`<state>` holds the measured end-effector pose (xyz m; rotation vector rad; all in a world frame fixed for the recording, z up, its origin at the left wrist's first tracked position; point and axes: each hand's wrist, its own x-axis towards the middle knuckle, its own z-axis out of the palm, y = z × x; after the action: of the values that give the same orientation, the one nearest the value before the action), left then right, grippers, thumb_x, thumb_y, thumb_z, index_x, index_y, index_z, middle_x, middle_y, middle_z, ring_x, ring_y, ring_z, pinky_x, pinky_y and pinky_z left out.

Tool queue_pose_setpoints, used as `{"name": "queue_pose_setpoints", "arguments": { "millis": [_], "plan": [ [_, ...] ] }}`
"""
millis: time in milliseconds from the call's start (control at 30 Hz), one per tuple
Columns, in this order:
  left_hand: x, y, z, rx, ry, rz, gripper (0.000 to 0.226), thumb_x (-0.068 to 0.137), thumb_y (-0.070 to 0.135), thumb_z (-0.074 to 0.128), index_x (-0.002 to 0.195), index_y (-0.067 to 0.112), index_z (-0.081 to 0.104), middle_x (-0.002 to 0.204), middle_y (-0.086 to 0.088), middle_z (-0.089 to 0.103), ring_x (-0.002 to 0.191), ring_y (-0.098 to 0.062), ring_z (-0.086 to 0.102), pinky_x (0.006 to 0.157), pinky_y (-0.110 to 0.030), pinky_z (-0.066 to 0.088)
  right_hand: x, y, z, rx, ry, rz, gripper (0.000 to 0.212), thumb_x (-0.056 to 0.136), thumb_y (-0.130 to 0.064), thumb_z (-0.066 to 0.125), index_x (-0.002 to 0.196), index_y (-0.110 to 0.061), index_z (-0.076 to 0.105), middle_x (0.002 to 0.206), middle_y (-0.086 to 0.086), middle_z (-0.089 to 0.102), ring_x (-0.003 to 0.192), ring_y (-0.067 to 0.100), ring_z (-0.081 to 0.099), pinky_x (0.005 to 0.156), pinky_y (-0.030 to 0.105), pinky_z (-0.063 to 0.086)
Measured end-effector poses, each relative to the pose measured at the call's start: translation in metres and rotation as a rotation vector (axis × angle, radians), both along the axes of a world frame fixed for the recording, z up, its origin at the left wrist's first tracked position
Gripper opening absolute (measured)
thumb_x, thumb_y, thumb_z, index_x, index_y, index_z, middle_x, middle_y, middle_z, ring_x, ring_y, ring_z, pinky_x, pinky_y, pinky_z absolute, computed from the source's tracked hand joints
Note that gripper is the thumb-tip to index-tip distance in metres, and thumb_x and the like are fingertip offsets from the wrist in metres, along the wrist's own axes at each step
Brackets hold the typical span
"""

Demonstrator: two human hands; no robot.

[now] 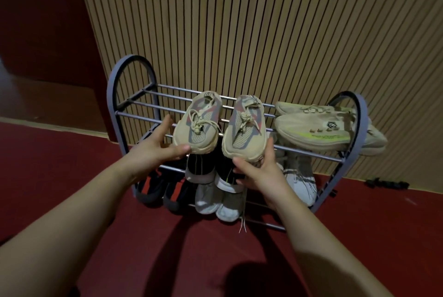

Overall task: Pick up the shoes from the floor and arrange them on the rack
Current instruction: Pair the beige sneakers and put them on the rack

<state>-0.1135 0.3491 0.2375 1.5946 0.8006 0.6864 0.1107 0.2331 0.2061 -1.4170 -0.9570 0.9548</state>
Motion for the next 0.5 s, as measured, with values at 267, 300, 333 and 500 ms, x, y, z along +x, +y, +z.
{"name": "queue_pose_setpoints", "arguments": {
  "millis": [267, 300, 333, 500],
  "plan": [
    [0.014, 0.017, -0.001, -0.026, 0.105, -0.083, 0.145, 0.031, 0.057, 0.090, 0.149, 0.036, 0.008, 0.137, 0.023, 0.041, 0.117, 0.000, 0.050, 0.091, -0.025, 0.047, -0.003, 0.012, -0.010, 0.102, -0.001, -0.063, 0.133, 0.048, -0.062, 0.082, 0.145, -0.047, -0.009, 0.145, -0.015, 0.041, 0.130, 0.012, 0.046, 0.107, 0.049, 0.040],
    [0.016, 0.022, -0.002, -0.036, 0.105, -0.094, 0.144, 0.031, 0.055, 0.091, 0.149, 0.037, 0.009, 0.143, 0.019, 0.038, 0.122, -0.005, 0.049, 0.099, -0.031, 0.044, -0.002, 0.014, -0.011, 0.110, 0.001, -0.071, 0.131, 0.053, -0.059, 0.082, 0.145, -0.046, -0.010, 0.146, -0.014, 0.041, 0.129, 0.012, 0.047, 0.104, 0.047, 0.043],
    [0.019, 0.026, -0.002, -0.049, 0.104, -0.113, 0.143, 0.033, 0.052, 0.092, 0.149, 0.037, 0.010, 0.146, 0.015, 0.038, 0.124, -0.008, 0.049, 0.103, -0.034, 0.042, -0.001, 0.016, -0.012, 0.113, 0.003, -0.082, 0.125, 0.061, -0.051, 0.081, 0.146, -0.045, -0.010, 0.146, -0.011, 0.042, 0.127, 0.014, 0.050, 0.098, 0.044, 0.048],
    [0.044, 0.038, 0.006, -0.076, 0.131, -0.149, 0.153, 0.025, 0.053, 0.091, 0.150, 0.031, 0.005, 0.122, 0.025, 0.054, 0.114, -0.008, 0.057, 0.088, -0.031, 0.051, 0.014, 0.021, -0.013, 0.136, 0.053, -0.137, 0.096, 0.087, -0.018, 0.066, 0.149, -0.037, -0.005, 0.146, -0.005, 0.042, 0.112, 0.015, 0.061, 0.074, 0.023, 0.055]
  ]
}}
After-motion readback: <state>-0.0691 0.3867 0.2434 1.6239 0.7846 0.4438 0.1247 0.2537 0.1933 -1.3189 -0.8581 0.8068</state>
